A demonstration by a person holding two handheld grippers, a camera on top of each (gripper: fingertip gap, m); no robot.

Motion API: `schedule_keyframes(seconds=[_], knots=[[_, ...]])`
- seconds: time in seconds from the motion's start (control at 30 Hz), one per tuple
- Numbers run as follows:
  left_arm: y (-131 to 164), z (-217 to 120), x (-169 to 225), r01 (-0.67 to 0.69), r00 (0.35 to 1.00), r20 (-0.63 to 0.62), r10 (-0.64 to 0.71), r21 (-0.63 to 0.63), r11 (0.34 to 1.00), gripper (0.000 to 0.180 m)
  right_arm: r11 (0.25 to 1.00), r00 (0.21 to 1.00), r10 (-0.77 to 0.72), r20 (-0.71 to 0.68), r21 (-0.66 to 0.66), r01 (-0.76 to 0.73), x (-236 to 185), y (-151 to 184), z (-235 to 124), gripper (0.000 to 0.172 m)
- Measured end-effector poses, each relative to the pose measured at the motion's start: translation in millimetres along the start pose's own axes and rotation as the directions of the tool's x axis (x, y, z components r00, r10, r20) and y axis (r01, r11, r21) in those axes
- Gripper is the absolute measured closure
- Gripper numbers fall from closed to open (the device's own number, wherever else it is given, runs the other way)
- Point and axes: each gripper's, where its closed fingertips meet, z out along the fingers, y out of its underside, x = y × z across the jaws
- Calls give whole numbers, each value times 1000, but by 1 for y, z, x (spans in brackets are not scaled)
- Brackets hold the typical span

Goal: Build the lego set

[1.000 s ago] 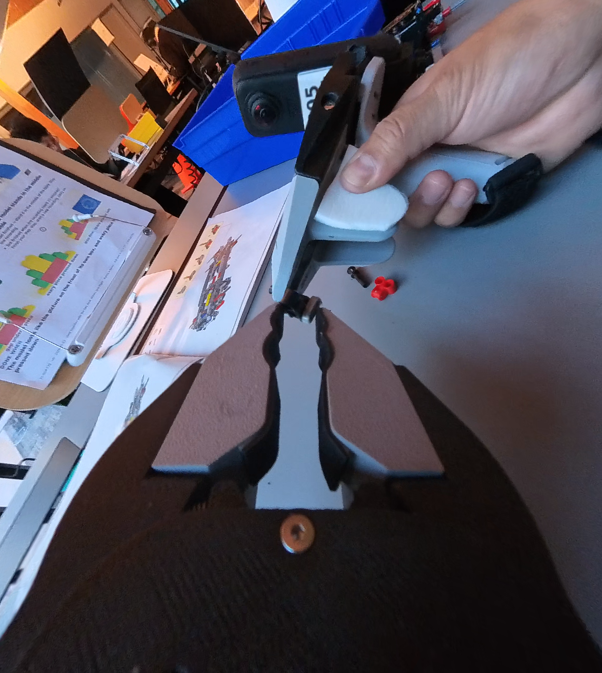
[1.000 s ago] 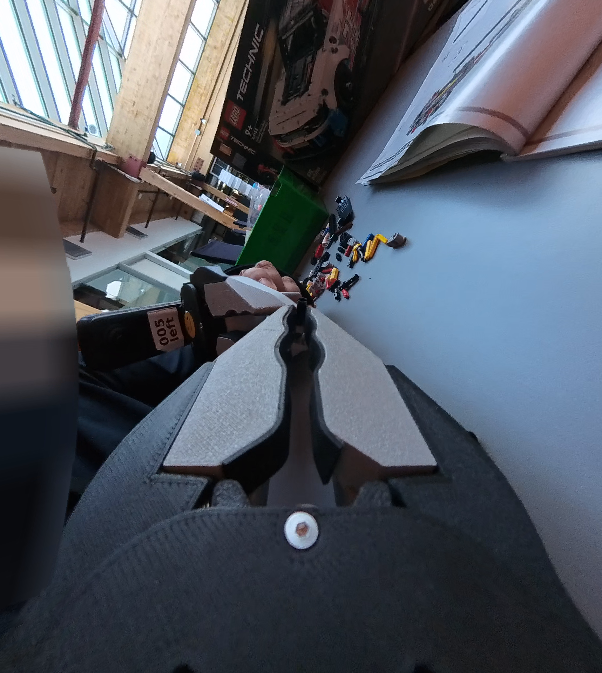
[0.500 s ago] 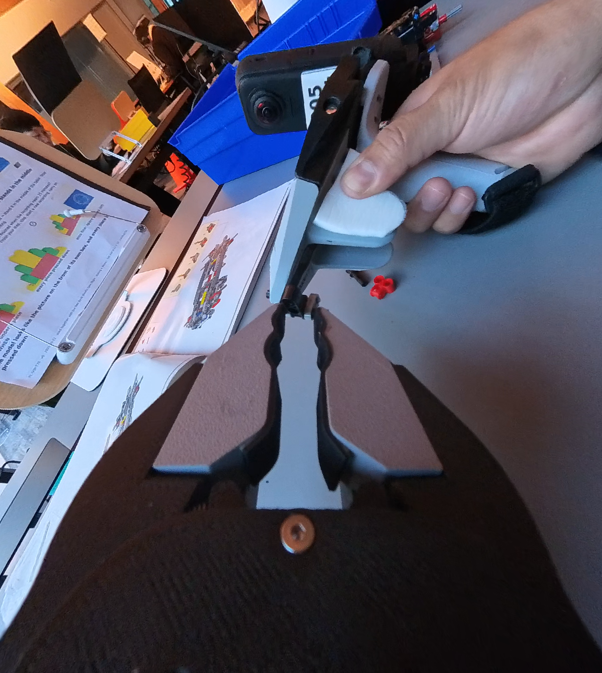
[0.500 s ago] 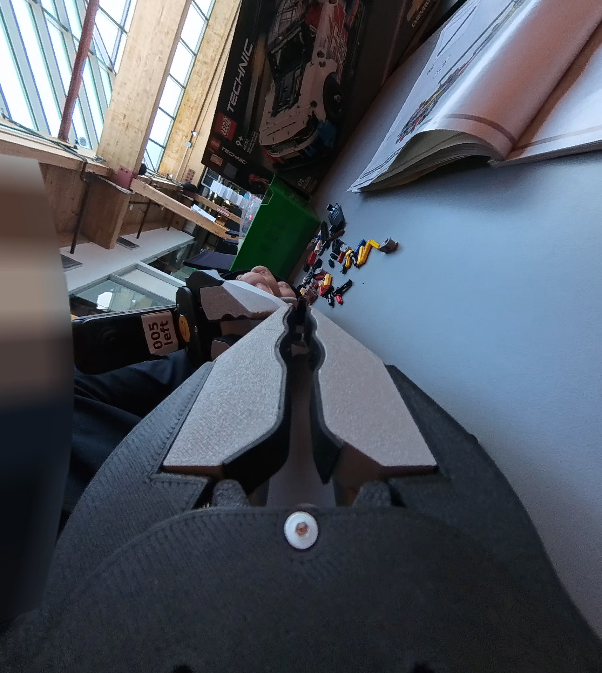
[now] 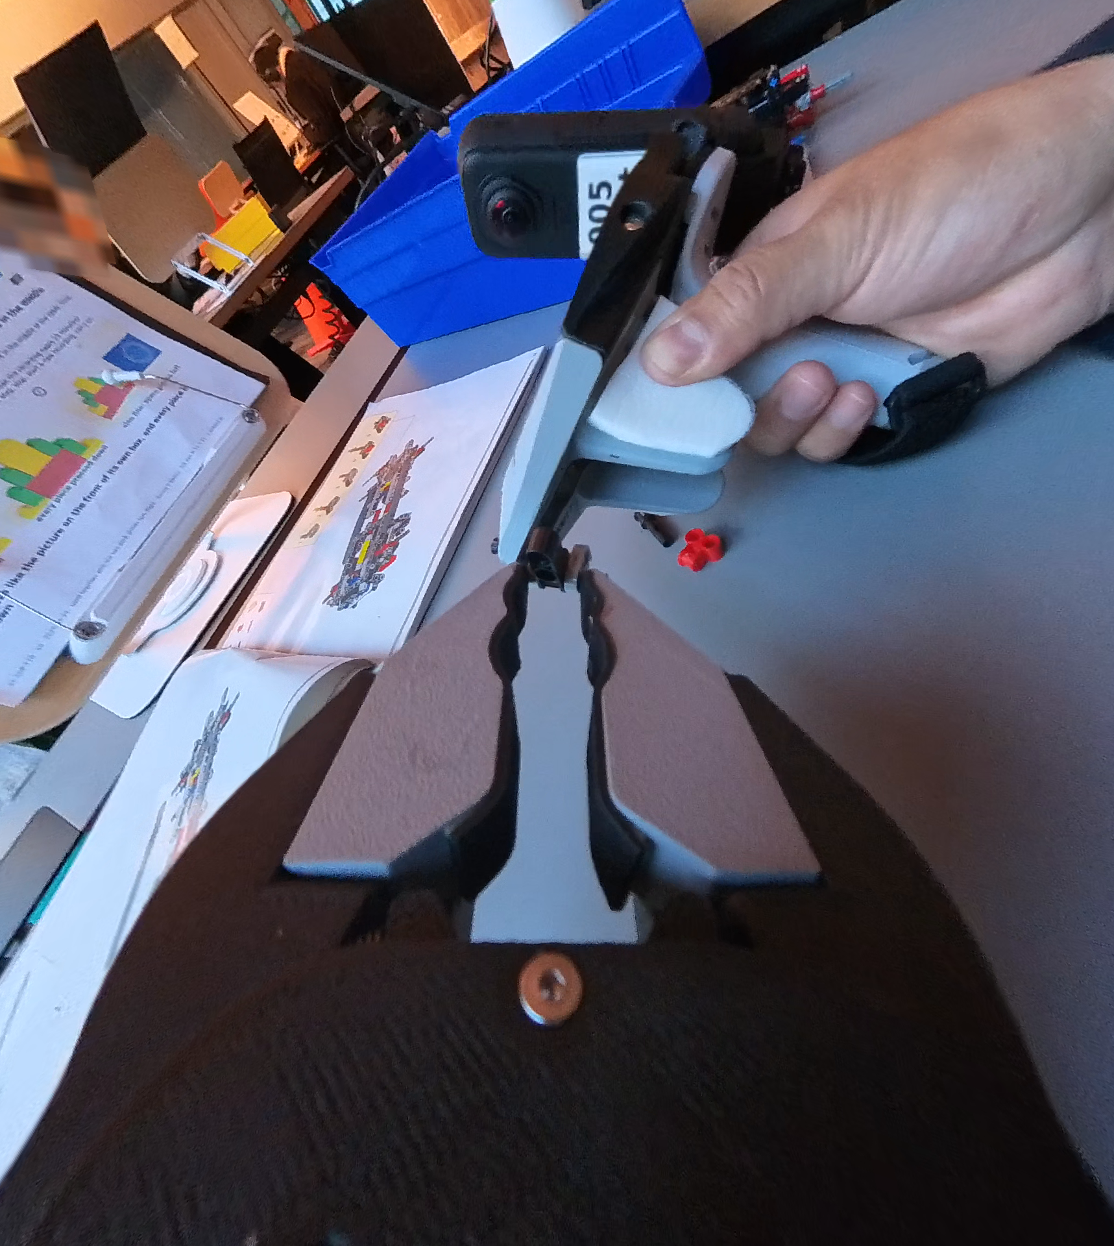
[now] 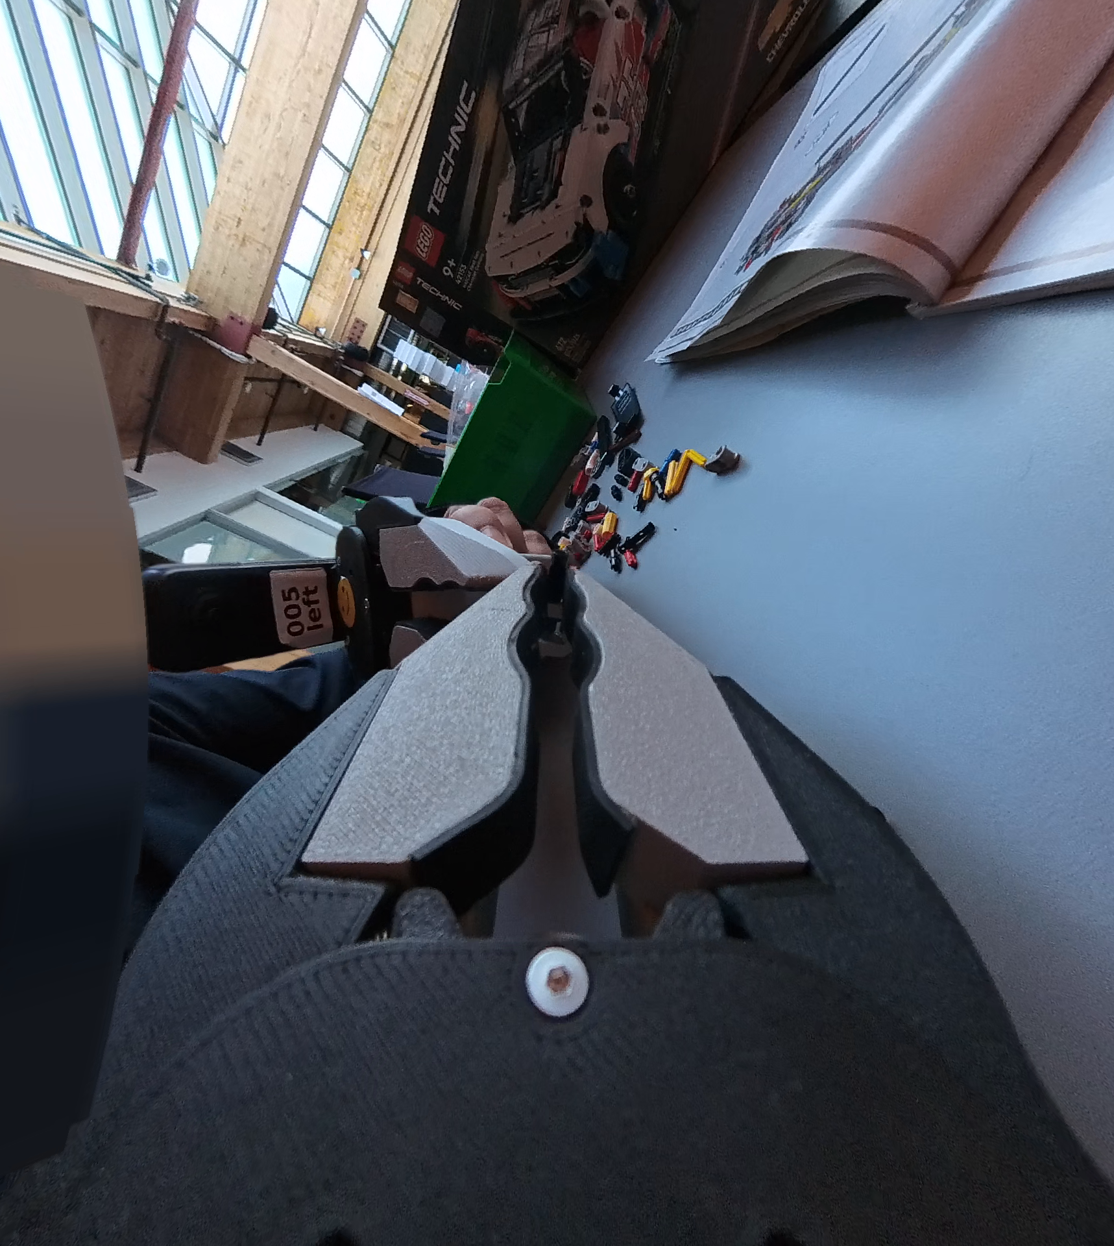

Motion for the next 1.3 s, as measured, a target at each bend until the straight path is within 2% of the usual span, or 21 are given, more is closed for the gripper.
schedule_keyframes(seconds=[0.2, 0.27, 0.37, 0.43, 0.47, 0.6, 0.7, 0.93, 1.1, 1.3], knots=[[-3, -5, -6, 51, 998, 44, -51, 10, 999, 172, 997, 993, -64, -95, 34, 67, 7, -3, 0, 171], [1, -3, -6, 194, 981, 30, -194, -1, 981, 174, 991, 981, -122, -147, 41, 130, 8, -4, 0, 171], [-2, -4, -5, 420, 907, -47, -419, 7, 908, 163, 967, 946, -232, -225, 50, 249, 6, -8, 0, 172], [3, -1, -6, 504, 862, -53, -505, -28, 863, 150, 948, 921, -286, -265, 59, 311, 4, -11, 1, 172], [7, 1, -8, 526, 848, -42, -528, -48, 849, 151, 943, 914, -301, -272, 61, 328, 3, -11, 2, 172], [7, 8, -12, 586, 806, -68, -588, -48, 809, 164, 931, 899, -319, -299, 77, 356, 2, -14, 4, 172], [7, 11, -14, 619, 780, -81, -621, -49, 784, 165, 932, 899, -306, -314, 96, 350, 4, -17, 3, 172], [0, 6, -19, 741, 659, -190, -728, -3, 672, 164, 920, 894, -330, -302, 109, 377, -1, -19, 3, 171], [-2, 5, -21, 781, 610, -224, -760, 7, 625, 164, 905, 876, -367, -313, 99, 414, -3, -20, 5, 171], [-1, 0, -27, 776, 618, -228, -752, 26, 630, 172, 924, 921, -349, -172, 100, 369, -10, -21, 5, 168]])
